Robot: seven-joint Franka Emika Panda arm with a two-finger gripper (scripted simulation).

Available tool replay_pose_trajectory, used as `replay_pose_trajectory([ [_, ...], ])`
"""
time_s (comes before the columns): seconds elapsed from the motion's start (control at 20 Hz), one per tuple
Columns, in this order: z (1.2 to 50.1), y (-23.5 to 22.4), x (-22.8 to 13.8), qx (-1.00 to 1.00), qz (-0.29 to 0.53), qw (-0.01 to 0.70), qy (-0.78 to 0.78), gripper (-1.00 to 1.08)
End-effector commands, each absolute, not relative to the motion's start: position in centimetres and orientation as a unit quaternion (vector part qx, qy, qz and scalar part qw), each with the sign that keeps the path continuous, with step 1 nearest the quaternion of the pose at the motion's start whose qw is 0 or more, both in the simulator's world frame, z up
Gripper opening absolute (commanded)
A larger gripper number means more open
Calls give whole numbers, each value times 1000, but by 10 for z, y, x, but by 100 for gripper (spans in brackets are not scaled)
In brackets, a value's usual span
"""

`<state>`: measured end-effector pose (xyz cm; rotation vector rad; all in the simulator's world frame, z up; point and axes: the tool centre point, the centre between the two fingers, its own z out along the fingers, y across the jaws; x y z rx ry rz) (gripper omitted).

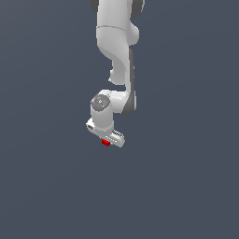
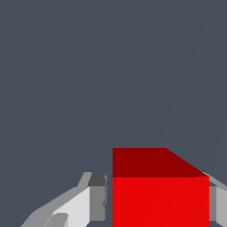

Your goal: Pick up the red cube and move it to a goal position.

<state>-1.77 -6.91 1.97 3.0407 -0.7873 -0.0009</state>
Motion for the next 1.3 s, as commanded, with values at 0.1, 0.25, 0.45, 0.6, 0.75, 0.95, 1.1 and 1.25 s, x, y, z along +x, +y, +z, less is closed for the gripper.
replay_pose_trajectory([
  [0.1, 20, -69, -17, 968, 0, 0, -251, -100],
  [0.25, 20, -69, -17, 968, 0, 0, -251, -100],
  [0.45, 20, -69, -18, 968, 0, 0, -251, -100],
  [0.6, 23, -67, -17, 968, 0, 0, -251, -100],
  [0.75, 32, -62, -14, 968, 0, 0, -251, -100],
  [0.95, 52, -51, -8, 968, 0, 0, -251, -100],
  [1.1, 72, -39, -1, 968, 0, 0, -251, -100],
  [1.25, 98, -25, 7, 968, 0, 1, -251, -100],
])
